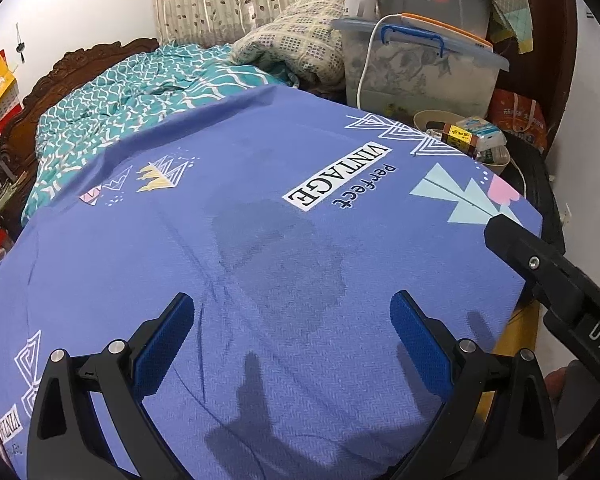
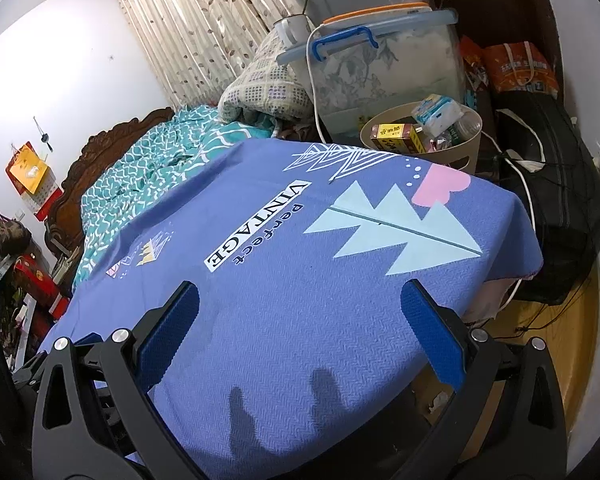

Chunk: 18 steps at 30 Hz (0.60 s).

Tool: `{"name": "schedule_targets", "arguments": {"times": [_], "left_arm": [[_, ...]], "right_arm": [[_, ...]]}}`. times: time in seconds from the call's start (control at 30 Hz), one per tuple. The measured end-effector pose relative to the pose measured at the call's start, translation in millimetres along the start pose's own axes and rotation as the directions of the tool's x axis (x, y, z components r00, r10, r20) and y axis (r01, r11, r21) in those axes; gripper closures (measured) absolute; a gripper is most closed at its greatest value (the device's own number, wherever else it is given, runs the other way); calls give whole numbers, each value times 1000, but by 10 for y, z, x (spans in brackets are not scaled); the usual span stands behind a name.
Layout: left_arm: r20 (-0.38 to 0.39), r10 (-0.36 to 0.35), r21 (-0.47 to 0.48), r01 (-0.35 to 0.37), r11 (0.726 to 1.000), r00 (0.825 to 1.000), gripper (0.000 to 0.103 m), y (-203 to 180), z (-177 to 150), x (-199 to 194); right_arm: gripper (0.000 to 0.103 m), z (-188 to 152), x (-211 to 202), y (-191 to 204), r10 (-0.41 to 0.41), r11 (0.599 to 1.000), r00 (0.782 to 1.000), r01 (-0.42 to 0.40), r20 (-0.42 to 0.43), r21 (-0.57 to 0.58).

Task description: Collect trash

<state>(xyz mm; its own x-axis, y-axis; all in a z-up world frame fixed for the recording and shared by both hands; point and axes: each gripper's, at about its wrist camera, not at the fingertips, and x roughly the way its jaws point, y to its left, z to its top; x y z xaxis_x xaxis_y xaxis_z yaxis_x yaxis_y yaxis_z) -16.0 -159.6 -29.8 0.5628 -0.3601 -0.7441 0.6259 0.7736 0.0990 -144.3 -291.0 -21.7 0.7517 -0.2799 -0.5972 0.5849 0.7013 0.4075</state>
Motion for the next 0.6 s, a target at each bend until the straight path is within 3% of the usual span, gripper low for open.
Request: {"name": "schedule_targets", "arguments": {"times": [0.17, 0.6], "left_arm": [[-1, 24, 6, -24, 1000, 1000, 8, 9, -5, -13], [-13, -9, -28, 9, 1000, 1000, 8, 99, -29, 10]], "right_arm": [[4, -18, -2, 9, 0, 1000, 1000, 0, -2, -1], [4, -14, -2, 14, -1, 1000, 1000, 1, -3, -2]]}}
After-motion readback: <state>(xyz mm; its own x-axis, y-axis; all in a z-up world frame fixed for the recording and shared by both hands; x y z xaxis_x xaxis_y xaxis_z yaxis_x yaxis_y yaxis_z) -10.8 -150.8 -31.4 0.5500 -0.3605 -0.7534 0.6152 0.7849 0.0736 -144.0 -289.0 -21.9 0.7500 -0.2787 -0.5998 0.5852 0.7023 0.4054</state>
